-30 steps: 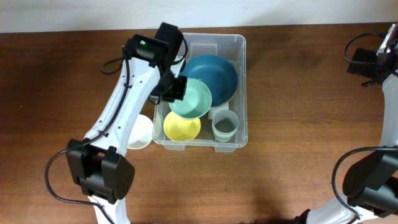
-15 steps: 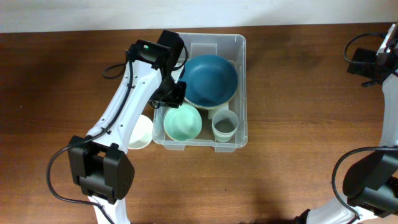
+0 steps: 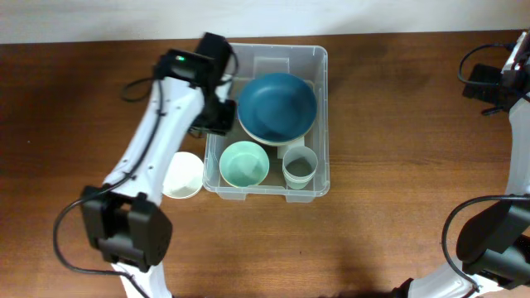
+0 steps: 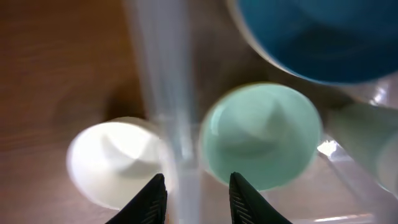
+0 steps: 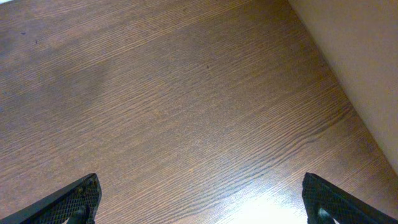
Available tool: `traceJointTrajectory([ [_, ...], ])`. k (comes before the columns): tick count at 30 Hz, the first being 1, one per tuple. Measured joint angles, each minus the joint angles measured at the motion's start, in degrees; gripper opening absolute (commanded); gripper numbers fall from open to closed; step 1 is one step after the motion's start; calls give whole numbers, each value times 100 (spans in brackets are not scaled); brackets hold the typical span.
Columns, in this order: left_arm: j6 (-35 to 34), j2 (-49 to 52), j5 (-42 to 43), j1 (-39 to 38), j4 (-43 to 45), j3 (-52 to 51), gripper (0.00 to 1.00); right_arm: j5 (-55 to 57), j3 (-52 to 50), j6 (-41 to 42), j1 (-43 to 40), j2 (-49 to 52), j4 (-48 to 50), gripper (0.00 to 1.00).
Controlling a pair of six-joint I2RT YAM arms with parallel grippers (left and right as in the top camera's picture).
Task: Pack container
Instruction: 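Open the left gripper and withdraw it left toward the white bowl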
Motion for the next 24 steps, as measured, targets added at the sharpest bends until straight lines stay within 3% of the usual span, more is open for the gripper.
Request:
traceJointTrajectory([
  [10, -293, -525, -162, 1281, -595, 44, 28, 0, 0, 2, 0, 0, 0, 99],
  [14, -343, -529, -162, 1316, -494, -356, 1, 0, 0, 0, 0, 0, 0, 99],
  [24, -492, -529, 57, 1305, 330, -2216, 1, 0, 0, 2, 0, 0, 2, 99],
])
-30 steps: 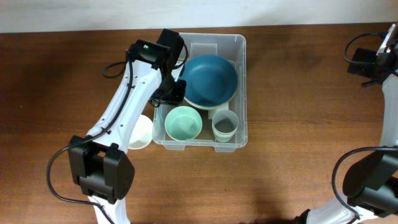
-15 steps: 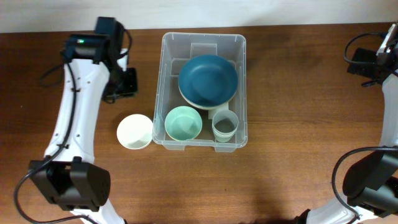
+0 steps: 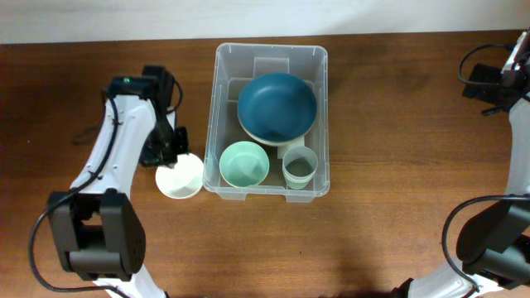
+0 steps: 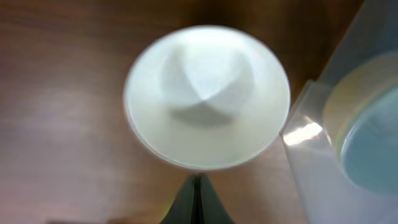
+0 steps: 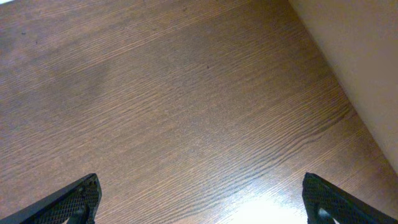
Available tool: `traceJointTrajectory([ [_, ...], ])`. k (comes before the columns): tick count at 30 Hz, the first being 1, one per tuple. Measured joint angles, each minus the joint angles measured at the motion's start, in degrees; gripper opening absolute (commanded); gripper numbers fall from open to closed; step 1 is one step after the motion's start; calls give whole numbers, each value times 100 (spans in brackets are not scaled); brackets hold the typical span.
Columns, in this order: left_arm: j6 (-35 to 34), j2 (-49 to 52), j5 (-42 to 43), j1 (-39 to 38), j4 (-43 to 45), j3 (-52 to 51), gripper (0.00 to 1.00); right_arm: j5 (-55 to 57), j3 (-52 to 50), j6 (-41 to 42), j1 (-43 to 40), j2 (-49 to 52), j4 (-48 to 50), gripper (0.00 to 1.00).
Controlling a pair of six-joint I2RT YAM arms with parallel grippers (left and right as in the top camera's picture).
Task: Pack container
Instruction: 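Open the left gripper and withdraw it left toward the white bowl, then lower the left gripper onto the white bowl rim and grasp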
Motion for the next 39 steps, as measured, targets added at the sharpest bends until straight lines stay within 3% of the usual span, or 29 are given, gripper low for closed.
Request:
traceJointTrajectory([
  [5, -20, 2, 155, 0, 798, -710, 1, 0, 0, 0, 0, 0, -2, 99],
  [18, -144, 2, 175, 0, 2164, -1434, 1, 0, 0, 0, 0, 0, -2, 99],
  [39, -190, 101, -70, 0, 3082, -1670, 0, 0, 0, 0, 0, 0, -2, 99],
])
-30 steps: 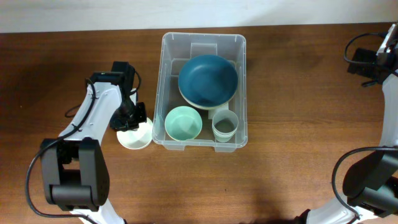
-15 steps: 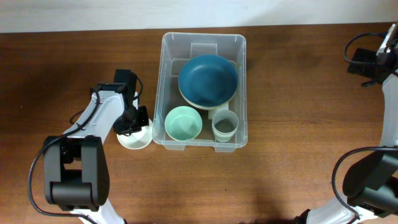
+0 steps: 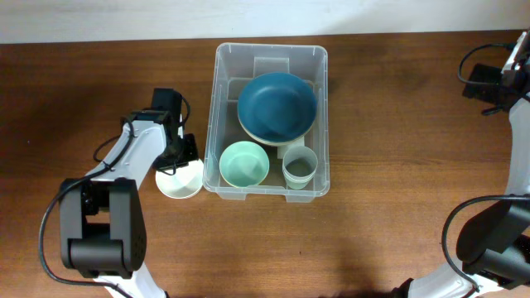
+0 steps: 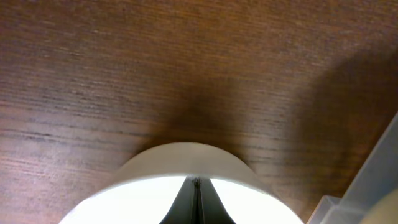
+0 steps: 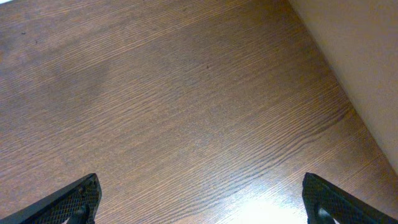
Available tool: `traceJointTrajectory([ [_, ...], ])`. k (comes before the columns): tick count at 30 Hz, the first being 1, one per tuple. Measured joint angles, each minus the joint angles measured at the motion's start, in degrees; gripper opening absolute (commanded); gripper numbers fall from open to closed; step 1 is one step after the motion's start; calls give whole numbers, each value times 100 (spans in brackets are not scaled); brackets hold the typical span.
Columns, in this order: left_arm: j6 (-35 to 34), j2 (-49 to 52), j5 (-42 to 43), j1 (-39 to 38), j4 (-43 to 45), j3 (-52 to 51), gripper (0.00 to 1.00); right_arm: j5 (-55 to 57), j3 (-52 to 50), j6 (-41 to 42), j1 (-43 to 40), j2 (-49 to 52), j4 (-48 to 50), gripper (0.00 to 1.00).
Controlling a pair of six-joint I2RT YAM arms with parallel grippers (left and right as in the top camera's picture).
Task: Pack container
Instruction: 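Lower the left gripper onto the white bowl rim and grasp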
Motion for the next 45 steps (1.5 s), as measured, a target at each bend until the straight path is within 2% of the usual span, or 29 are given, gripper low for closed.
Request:
traceJointTrajectory([
  [6, 0, 52, -63, 0, 295, 0, 1, 0, 0, -2, 0, 0, 0, 99],
  [13, -2, 94, -525, 0, 896, 0, 1, 0, 0, -2, 0, 0, 0, 99],
  [25, -24, 96, -1200, 323, 2817, 0, 0, 0, 0, -2, 0, 0, 0, 99],
  [28, -24, 96, -1228, 472, 2710, 20, 0, 0, 0, 0, 0, 0, 0, 99],
  [34, -22, 81, -1106, 758, 1749, 282, 1, 0, 0, -2, 0, 0, 2, 99],
  [35, -26, 61, -1040, 822, 1593, 323, 3, 0, 0, 0, 0, 0, 0, 99],
  [36, -22, 26, -990, 885, 1482, 341, 9, 0, 0, -2, 0, 0, 0, 99],
  [39, 101, -184, -680, 1123, 1250, 358, 48, 0, 0, -2, 0, 0, 0, 99],
  [41, 297, -319, -391, 1272, 1156, 387, 61, 0, 0, -2, 0, 0, 0, 99],
  [45, 752, -450, 428, 1596, 990, 479, 62, 0, 0, -2, 0, 0, 0, 99],
])
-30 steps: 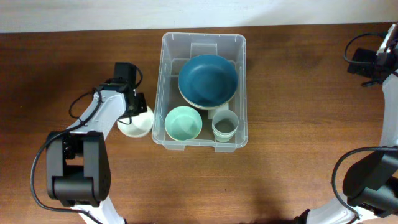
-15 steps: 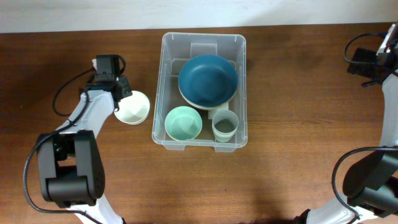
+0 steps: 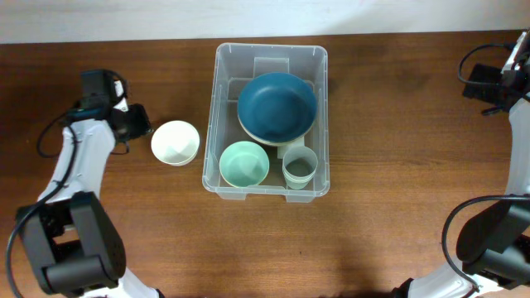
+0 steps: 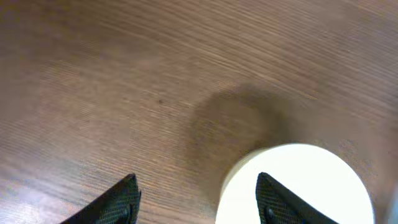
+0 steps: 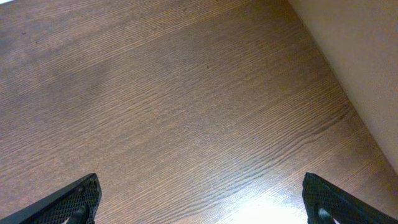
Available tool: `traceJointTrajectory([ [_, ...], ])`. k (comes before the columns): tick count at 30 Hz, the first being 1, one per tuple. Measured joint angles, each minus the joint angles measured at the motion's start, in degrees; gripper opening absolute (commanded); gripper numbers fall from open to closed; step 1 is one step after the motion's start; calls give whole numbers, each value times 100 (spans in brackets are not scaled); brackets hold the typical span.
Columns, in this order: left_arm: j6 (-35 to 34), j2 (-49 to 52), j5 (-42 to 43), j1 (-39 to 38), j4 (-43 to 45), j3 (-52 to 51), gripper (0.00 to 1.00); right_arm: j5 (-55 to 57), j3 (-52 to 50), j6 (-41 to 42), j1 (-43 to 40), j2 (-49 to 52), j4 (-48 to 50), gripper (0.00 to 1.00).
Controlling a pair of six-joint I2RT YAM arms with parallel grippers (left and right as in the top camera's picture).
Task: Pack container
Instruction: 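Lower the left gripper onto the white bowl rim and grasp, then lift the white bowl and lower it onto the mint-green bowl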
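Note:
A clear plastic container (image 3: pixel 323 124) stands mid-table holding a dark blue bowl (image 3: pixel 277 106), a mint bowl (image 3: pixel 243 163) and a translucent cup (image 3: pixel 299 168). A white bowl (image 3: pixel 175 142) sits on the table just left of the container. My left gripper (image 3: pixel 137 122) is open immediately left of that bowl. In the left wrist view my left gripper (image 4: pixel 198 202) has bare wood between its fingers, and the white bowl (image 4: pixel 298 186) lies around the right finger. My right gripper (image 3: pixel 489 87) is open at the far right, and the right wrist view shows my right gripper (image 5: pixel 200 199) over bare wood.
Brown wooden table (image 3: pixel 397 232). A pale wall (image 5: pixel 360 50) borders the table at the back, close to the right arm. Cables hang off both arms near the table's left and right ends.
My left gripper was shut at the white bowl's rim by the container's front-left corner. It is now open and farther left and back. The bowl lies farther back than before. The right arm is unchanged.
At first my left gripper was open over the container's left wall, between the mint bowl and the white bowl. It then was shut over the white bowl outside the container, then shut at its rim. Now the bowl sits farther back, with the gripper open beside it.

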Motion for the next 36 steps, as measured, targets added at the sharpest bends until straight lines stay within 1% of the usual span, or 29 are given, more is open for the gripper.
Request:
traceJointTrajectory([
  [6, 286, -2, 1139, 492, -299, 9, 62, 0, 0, 2, 0, 0, 0, 99],
  [10, 367, 35, 1550, 520, -435, 9, 61, 0, 0, 2, 0, 0, 0, 99],
  [17, 389, 417, 1790, 223, -715, 11, 60, 0, 0, 0, 0, 0, 0, 99],
  [19, 389, 490, 1812, 166, -802, 11, 58, 0, 0, 2, 2, 0, 2, 99],
  [24, 391, 645, 1832, 144, -866, 9, 57, 0, 0, -2, 0, 0, 0, 99],
  [25, 391, 686, 1832, 144, -870, 11, 54, 0, 0, 2, 0, 0, 0, 99],
  [29, 391, 859, 1832, 144, -890, 11, 52, 0, 0, 0, 0, 0, 0, 99],
  [30, 391, 916, 1834, 144, -892, 11, 48, 0, 0, 0, 0, 0, 0, 99],
  [32, 376, 997, 1836, 144, -898, 11, 37, 0, 0, 0, 0, 0, 0, 99],
  [35, 391, 1130, 1851, 144, -907, 11, 14, 0, 0, 0, 0, 0, 0, 99],
  [36, 402, 1165, 1851, 144, -907, 9, 8, 0, 0, 2, 0, 0, 0, 99],
])
